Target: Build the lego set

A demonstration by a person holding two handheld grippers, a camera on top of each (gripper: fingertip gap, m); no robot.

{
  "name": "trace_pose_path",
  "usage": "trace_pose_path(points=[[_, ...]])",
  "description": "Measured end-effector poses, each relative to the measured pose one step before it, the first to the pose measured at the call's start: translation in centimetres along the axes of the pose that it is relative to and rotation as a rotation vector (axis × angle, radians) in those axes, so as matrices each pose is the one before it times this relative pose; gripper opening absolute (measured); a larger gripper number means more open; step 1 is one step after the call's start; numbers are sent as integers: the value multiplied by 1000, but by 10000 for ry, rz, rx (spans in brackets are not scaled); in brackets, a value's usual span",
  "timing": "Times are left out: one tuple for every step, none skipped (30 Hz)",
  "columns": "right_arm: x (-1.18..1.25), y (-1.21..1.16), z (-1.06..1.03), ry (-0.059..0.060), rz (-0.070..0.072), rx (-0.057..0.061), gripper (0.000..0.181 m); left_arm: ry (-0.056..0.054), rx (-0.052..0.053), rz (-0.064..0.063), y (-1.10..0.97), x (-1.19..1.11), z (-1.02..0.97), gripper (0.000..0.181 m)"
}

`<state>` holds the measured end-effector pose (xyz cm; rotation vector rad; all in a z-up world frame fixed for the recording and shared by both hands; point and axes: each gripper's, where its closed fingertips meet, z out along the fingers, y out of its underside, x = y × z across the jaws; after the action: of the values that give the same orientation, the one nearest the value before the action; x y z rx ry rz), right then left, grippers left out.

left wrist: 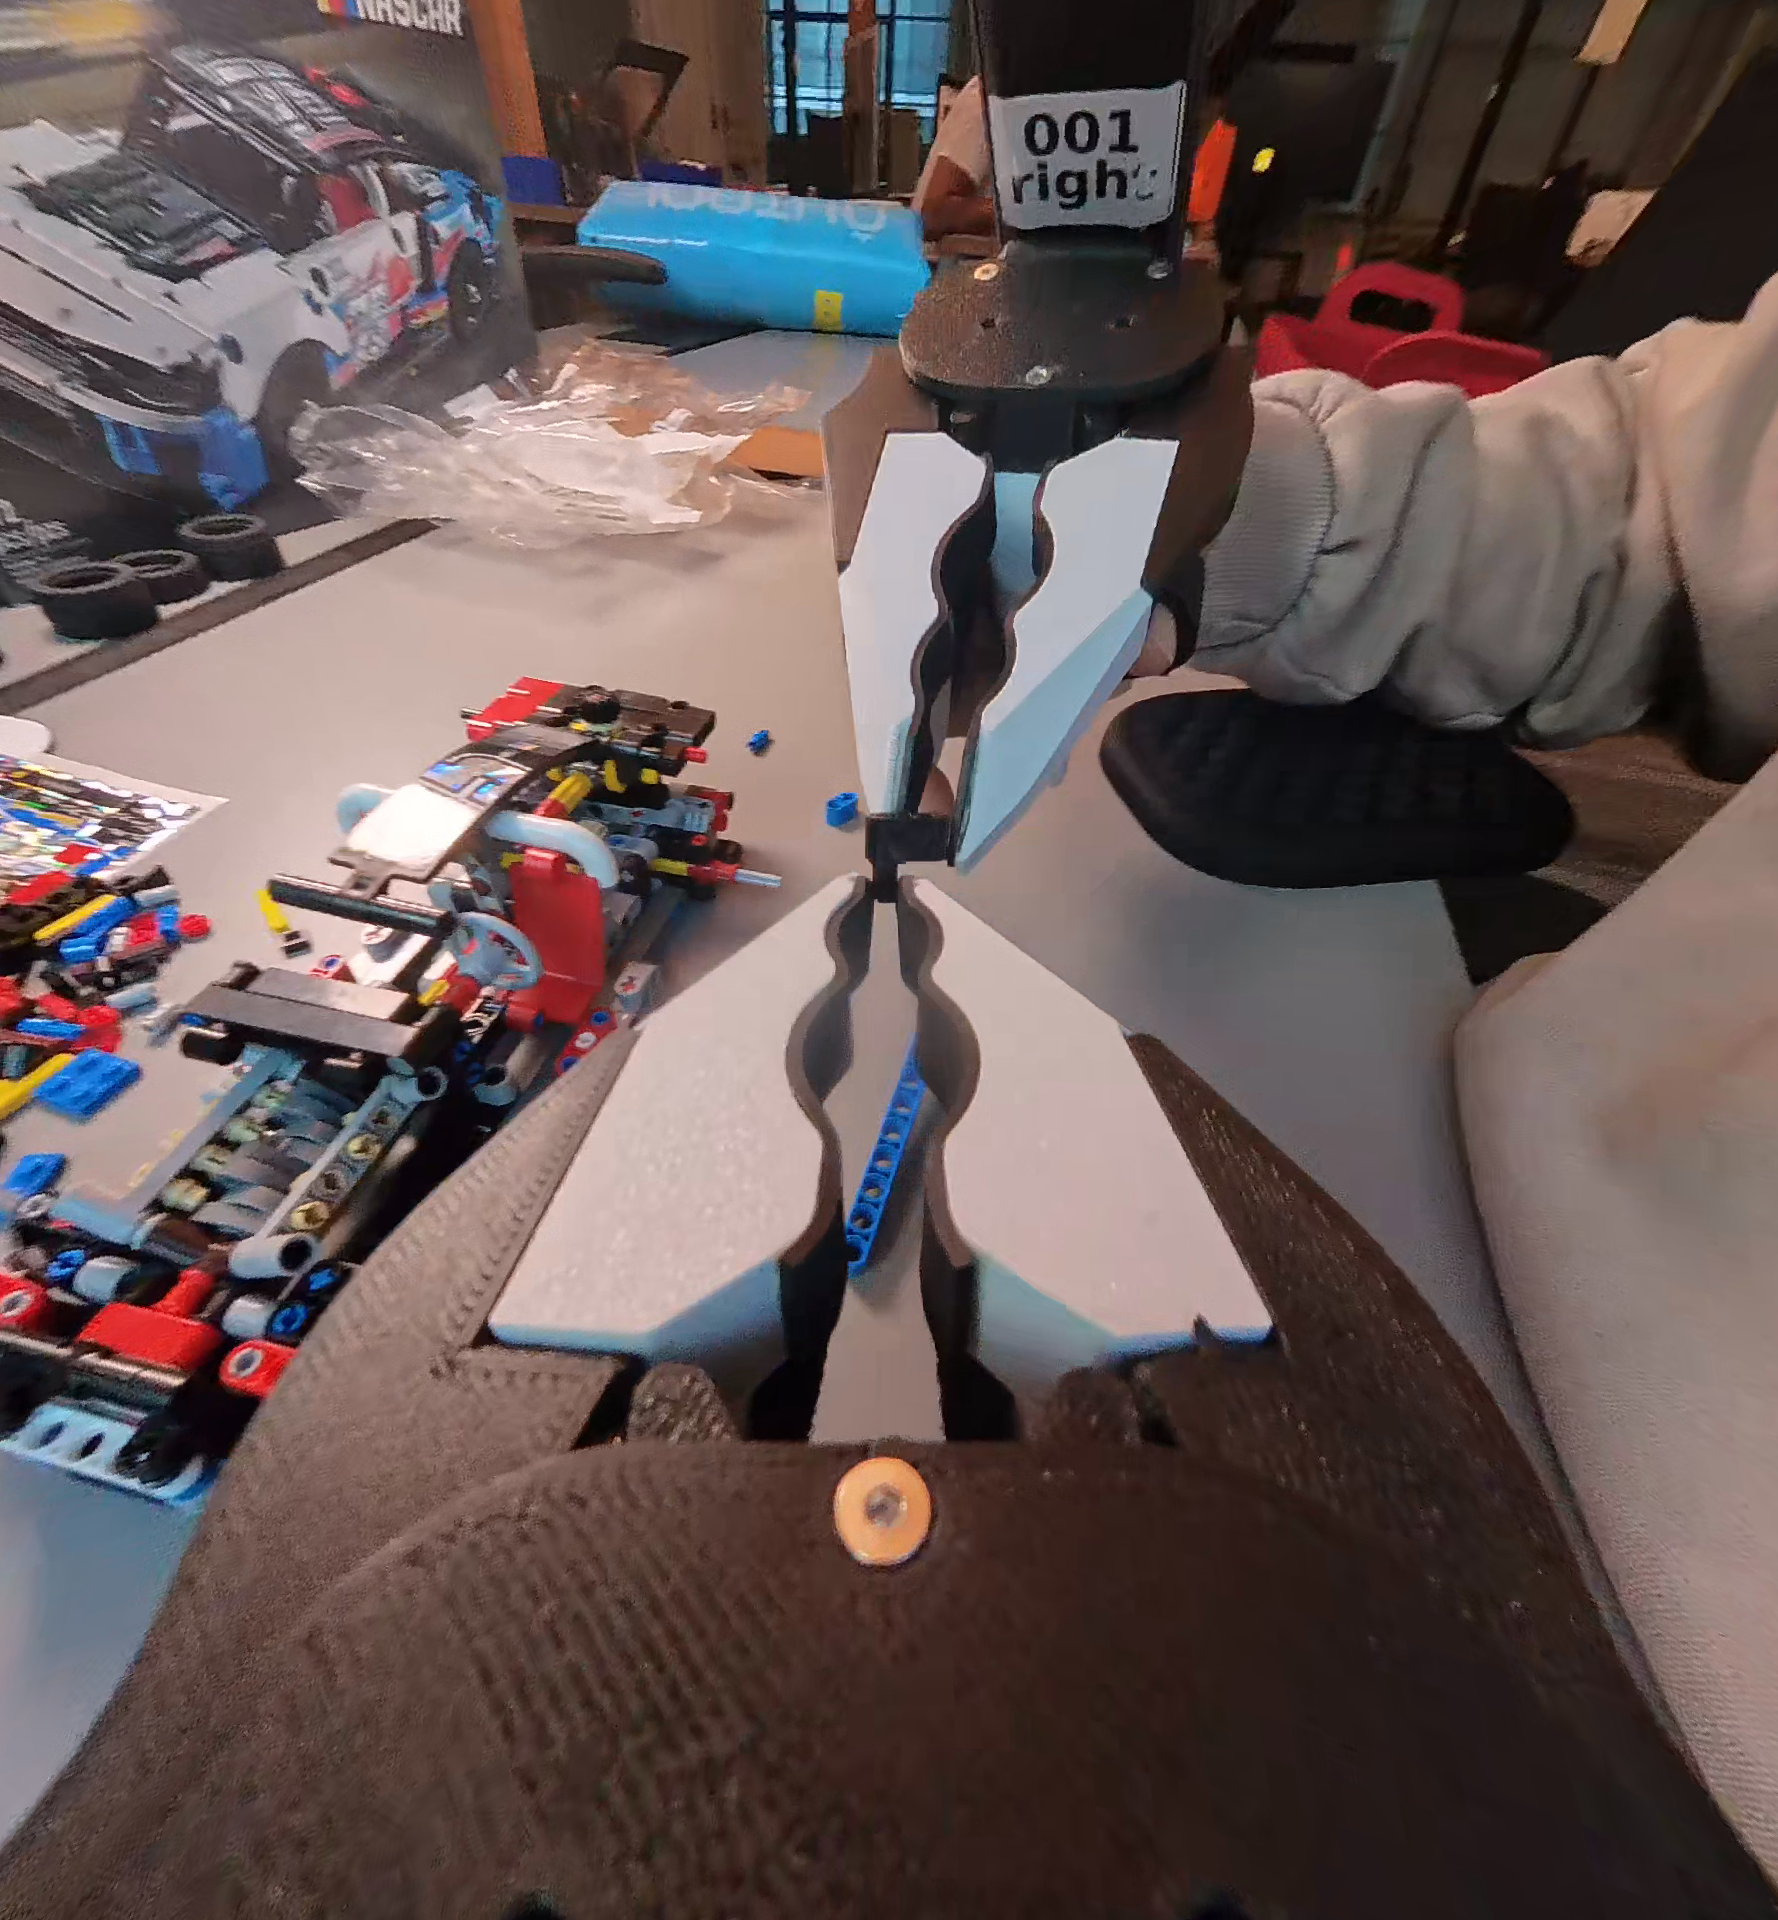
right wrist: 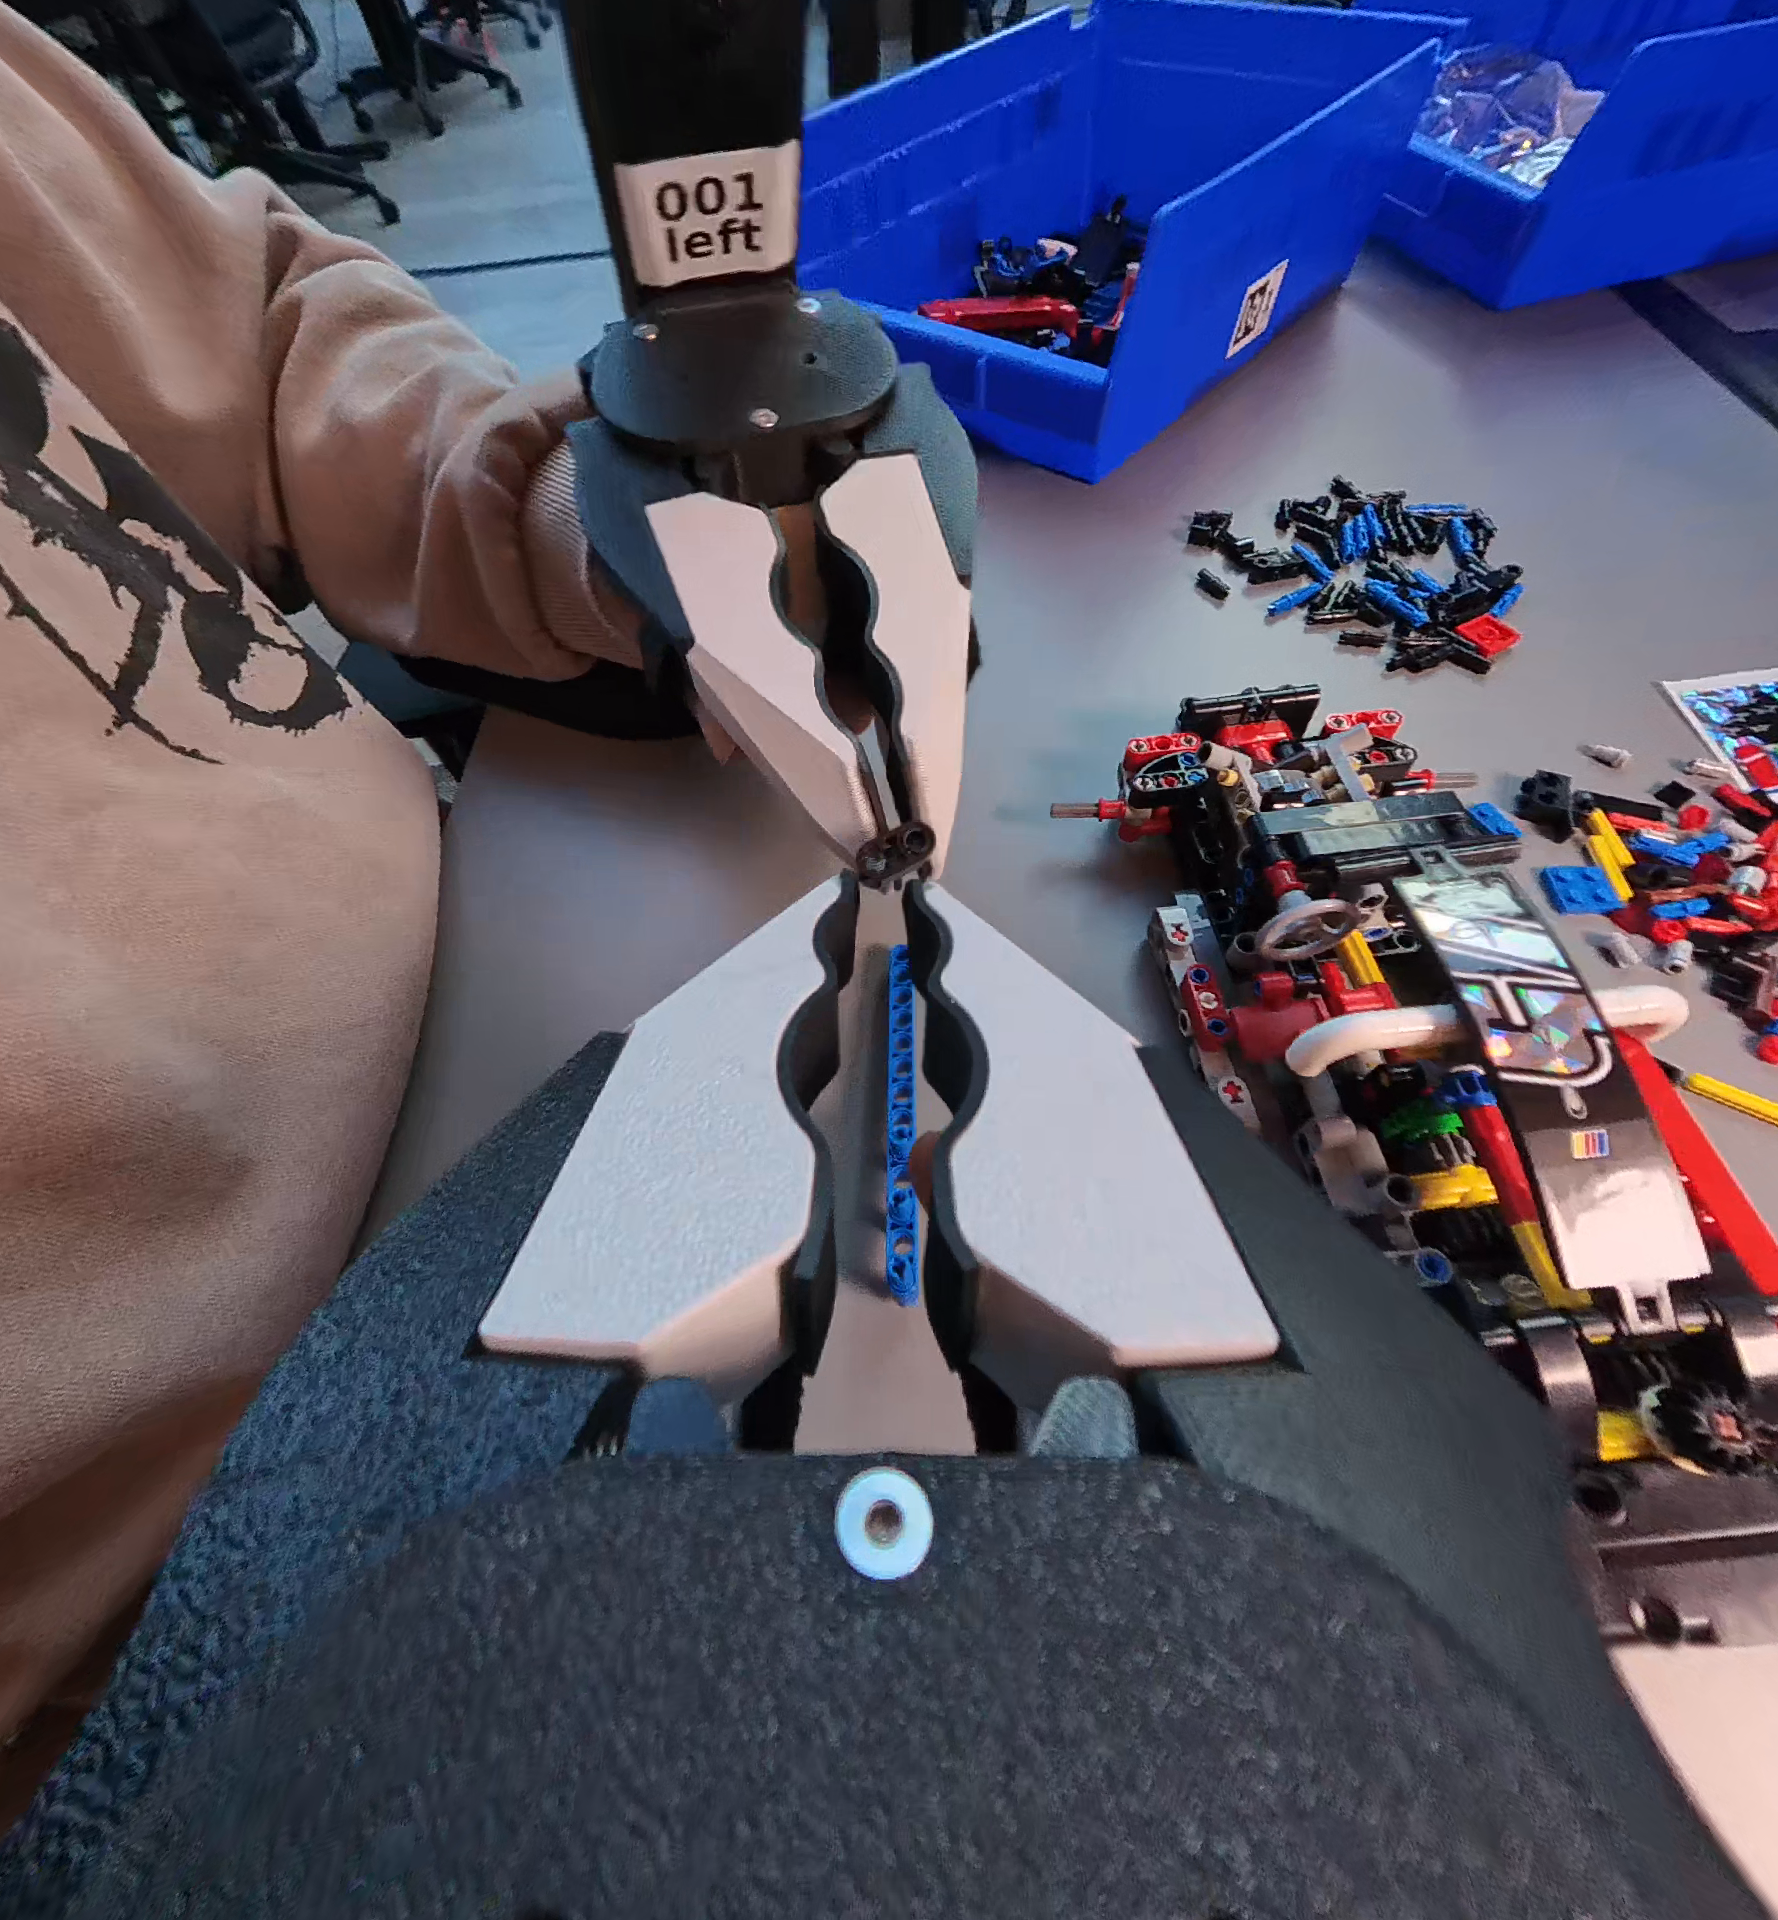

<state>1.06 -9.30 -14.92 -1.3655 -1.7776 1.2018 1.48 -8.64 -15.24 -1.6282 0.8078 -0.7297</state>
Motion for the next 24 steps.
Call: trace_pose_path(points=[[286, -67, 25, 143, 207, -26, 11, -270, -36, 251, -35, -181, -63, 2], [247, 8, 65, 116, 248, -79, 17, -248, -29, 188, -38, -183, -46, 2], [153, 24, 77, 56, 232, -84, 19, -235, -99, 219, 80, -199, -27, 2], [164, -65, 67, 82, 197, -14, 19, -218, -97, 236, 74, -190, -2, 2], [286, -130, 57, 168, 205, 27, 19, -217, -73, 204, 53, -190, -19, 2], [96, -163, 51, 42, 246, 33, 18, -218, -103, 245, 97, -179, -12, 2], [162, -126, 62, 71, 363, 0, 18, -248, -128, 272, 139, -196, -3, 2], [-7, -125, 95, -31, 318, -6, 18, -246, -128, 275, 135, -186, -2, 2], [-119, -153, 112, -65, 245, 32, 18, -126, -134, 274, 148, 7, 43, 2], [30, -91, 139, 59, 194, -3, 17, -129, -149, 278, 175, 28, 55, 2], [131, 88, 185, 130, 103, -115, 13, -121, -60, 272, 32, 69, 38, 2], [106, 304, 209, 125, 11, -242, 9, -47, -10, 157, -54, 116, 7, 2], [-24, 270, 195, 35, -58, -230, 7, -23, -44, 52, 26, 65, 26, 2], [43, 119, 71, 80, -85, -139, 6, -5, -62, 72, 115, 37, 17, 2], [8, 205, 25, 17, -117, -215, 6, -5, 22, 54, -4, 33, -49, 2], [-146, 33, -84, -114, -132, -136, 6, 67, 73, 13, -127, 128, -59, 2], [-199, 78, -166, -177, -194, -218, 5, 170, 110, -32, -161, 214, -39, 3], [-160, 230, -275, -164, -369, -407, 5, 304, 89, -106, -81, 298, 38, 3], [206, 348, -413, 68, -532, -546, 5, 321, -125, -112, 357, 126, 44, 1], [346, 553, -491, 99, -503, -669, 5, 351, -348, -151, 778, -15, 44, 11], [76, 615, -398, -107, -315, -660, 5, 590, -398, -273, 878, 263, 16, 19], [45, 362, -160, -86, -129, -448, 5, 770, -378, -364, 854, 543, 26, 25], [-99, 245, 157, -142, -6, -318, 5, 569, -315, -381, 803, 335, 99, 27], [-278, 352, 492, -226, 47, -344, 5, 470, -387, -274, 870, 266, 223, 29]])
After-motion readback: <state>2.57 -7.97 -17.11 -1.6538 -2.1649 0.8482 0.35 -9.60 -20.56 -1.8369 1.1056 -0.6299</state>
